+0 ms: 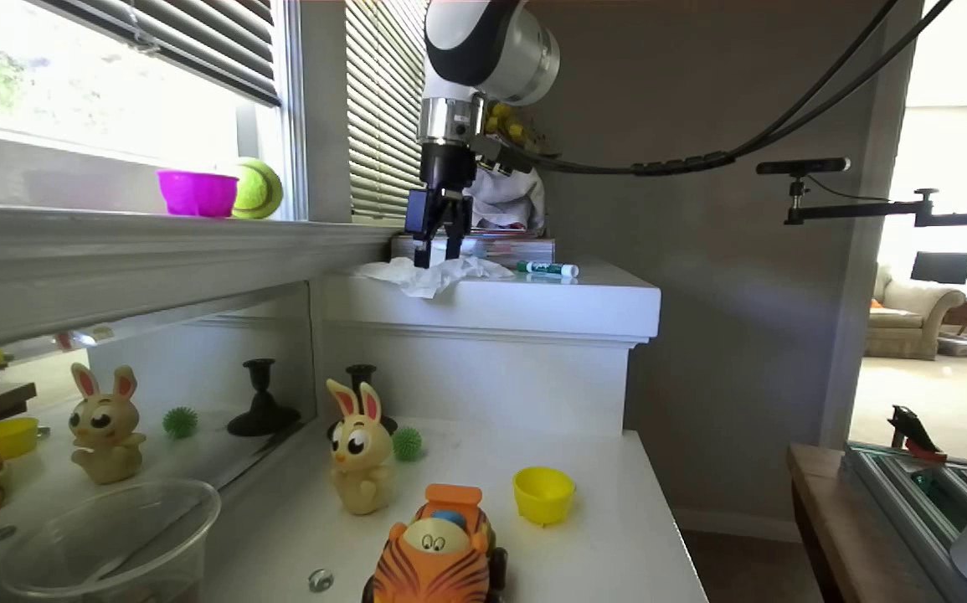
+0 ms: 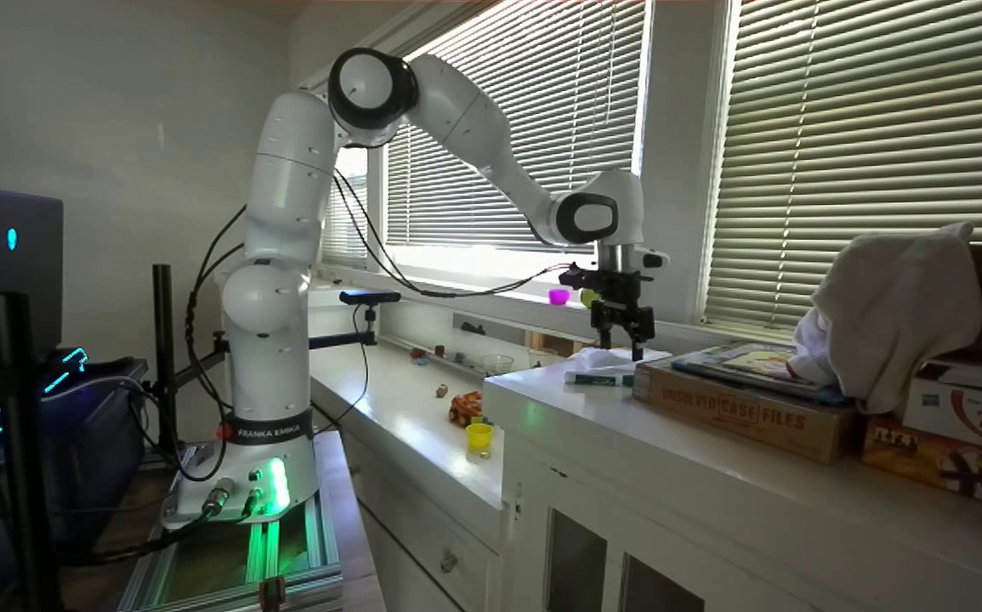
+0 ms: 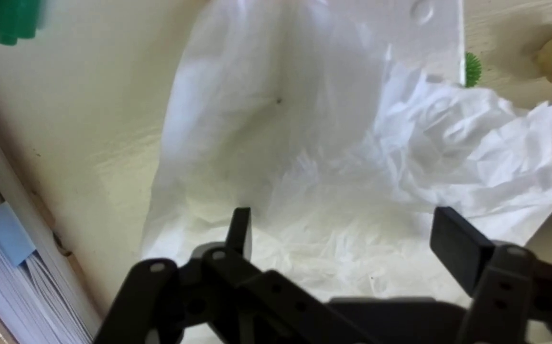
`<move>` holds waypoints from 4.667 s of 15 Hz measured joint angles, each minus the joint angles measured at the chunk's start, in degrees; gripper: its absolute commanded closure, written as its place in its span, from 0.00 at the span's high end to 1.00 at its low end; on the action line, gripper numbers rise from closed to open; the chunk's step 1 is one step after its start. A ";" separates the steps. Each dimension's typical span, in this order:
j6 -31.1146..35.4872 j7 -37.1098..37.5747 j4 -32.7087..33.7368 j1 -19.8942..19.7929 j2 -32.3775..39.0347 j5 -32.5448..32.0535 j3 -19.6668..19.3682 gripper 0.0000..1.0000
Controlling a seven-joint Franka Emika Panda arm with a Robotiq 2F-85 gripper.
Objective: Use the paper towel to clean the surface
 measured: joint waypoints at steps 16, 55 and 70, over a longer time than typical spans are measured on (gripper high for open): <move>0.79 0.00 -0.35 0.05 -1.12 -1.16 1.11 0.00; 5.03 16.67 -27.28 5.24 -9.75 -15.94 5.41 0.00; 12.07 35.03 -24.77 6.50 -5.25 -13.62 6.50 0.00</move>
